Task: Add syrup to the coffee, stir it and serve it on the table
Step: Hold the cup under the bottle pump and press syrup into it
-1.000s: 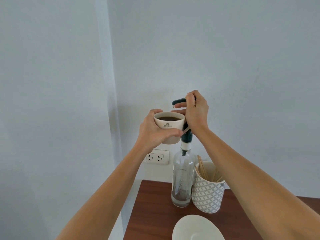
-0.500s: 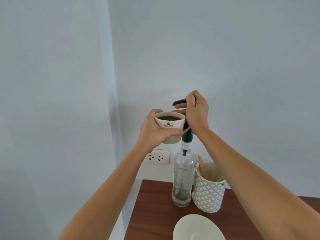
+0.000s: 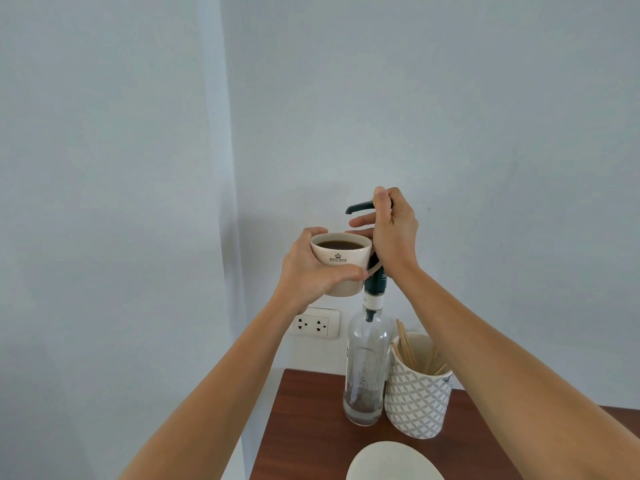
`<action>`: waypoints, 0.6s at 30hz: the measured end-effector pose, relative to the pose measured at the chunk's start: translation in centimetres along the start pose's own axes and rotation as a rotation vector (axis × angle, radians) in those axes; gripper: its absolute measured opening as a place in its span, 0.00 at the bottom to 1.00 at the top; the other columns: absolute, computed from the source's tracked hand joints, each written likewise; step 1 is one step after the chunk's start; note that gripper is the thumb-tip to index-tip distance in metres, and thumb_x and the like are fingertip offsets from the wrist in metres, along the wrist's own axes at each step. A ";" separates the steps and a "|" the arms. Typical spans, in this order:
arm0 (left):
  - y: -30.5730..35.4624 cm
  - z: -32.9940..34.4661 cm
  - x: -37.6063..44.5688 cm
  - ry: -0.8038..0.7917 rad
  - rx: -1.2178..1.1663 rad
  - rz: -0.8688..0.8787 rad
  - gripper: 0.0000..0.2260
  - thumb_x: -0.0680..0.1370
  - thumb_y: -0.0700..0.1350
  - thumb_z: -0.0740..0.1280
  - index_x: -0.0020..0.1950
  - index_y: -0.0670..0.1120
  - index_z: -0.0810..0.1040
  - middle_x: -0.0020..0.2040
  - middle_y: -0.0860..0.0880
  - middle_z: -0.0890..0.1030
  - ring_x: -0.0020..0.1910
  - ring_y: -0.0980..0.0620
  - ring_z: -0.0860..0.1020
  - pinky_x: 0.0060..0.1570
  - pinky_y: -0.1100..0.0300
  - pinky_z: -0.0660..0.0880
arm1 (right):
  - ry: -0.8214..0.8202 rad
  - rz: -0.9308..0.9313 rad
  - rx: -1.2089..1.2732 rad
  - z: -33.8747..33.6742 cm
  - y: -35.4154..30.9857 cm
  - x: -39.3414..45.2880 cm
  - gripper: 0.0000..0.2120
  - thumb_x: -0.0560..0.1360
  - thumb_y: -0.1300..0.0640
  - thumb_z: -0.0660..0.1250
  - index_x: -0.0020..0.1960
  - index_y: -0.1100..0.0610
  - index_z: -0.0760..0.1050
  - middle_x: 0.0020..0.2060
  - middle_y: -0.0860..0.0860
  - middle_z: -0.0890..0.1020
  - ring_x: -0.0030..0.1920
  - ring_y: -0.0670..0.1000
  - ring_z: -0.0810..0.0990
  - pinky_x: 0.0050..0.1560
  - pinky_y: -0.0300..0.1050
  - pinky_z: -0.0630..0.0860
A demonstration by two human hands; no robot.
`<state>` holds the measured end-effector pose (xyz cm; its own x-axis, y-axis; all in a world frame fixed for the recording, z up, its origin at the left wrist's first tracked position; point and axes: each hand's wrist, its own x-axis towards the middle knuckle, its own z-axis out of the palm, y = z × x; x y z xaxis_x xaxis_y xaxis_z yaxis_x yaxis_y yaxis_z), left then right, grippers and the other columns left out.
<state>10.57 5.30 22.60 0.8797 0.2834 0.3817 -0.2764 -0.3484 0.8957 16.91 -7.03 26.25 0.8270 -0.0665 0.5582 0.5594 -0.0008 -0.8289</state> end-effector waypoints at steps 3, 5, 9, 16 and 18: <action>0.0 0.0 0.0 -0.001 -0.001 0.000 0.39 0.53 0.52 0.82 0.62 0.53 0.73 0.55 0.53 0.82 0.54 0.52 0.81 0.44 0.59 0.78 | -0.005 0.000 0.020 0.0 0.0 0.0 0.15 0.83 0.46 0.56 0.42 0.54 0.68 0.34 0.58 0.86 0.30 0.57 0.87 0.35 0.49 0.80; 0.1 0.0 0.0 0.001 -0.006 -0.001 0.38 0.54 0.51 0.82 0.62 0.53 0.73 0.55 0.54 0.81 0.54 0.53 0.81 0.43 0.60 0.77 | -0.006 0.000 0.033 0.0 0.1 0.1 0.14 0.83 0.48 0.56 0.42 0.55 0.68 0.34 0.58 0.86 0.30 0.58 0.87 0.36 0.53 0.80; 0.2 0.0 0.1 0.000 0.000 0.007 0.41 0.53 0.52 0.82 0.63 0.53 0.72 0.56 0.54 0.81 0.54 0.54 0.80 0.43 0.62 0.76 | -0.004 -0.002 0.049 0.1 0.1 0.2 0.13 0.82 0.51 0.56 0.41 0.55 0.68 0.34 0.58 0.86 0.30 0.59 0.86 0.40 0.62 0.82; 0.2 -0.1 0.1 -0.003 0.007 0.025 0.41 0.50 0.55 0.81 0.61 0.53 0.73 0.55 0.54 0.81 0.54 0.52 0.81 0.45 0.58 0.80 | -0.006 -0.005 0.052 0.1 -0.1 0.0 0.12 0.82 0.54 0.55 0.44 0.59 0.68 0.37 0.59 0.86 0.30 0.60 0.86 0.33 0.51 0.81; 0.2 -0.1 0.1 -0.004 0.009 0.024 0.38 0.54 0.51 0.83 0.61 0.53 0.73 0.55 0.53 0.81 0.54 0.52 0.81 0.45 0.59 0.79 | -0.005 -0.005 0.049 0.1 -0.1 -0.1 0.12 0.82 0.54 0.55 0.44 0.60 0.69 0.36 0.59 0.86 0.30 0.60 0.86 0.31 0.46 0.79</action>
<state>10.54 5.34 22.81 0.8742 0.2716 0.4025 -0.2941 -0.3634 0.8840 16.80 -6.95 26.33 0.8243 -0.0618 0.5628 0.5657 0.0479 -0.8232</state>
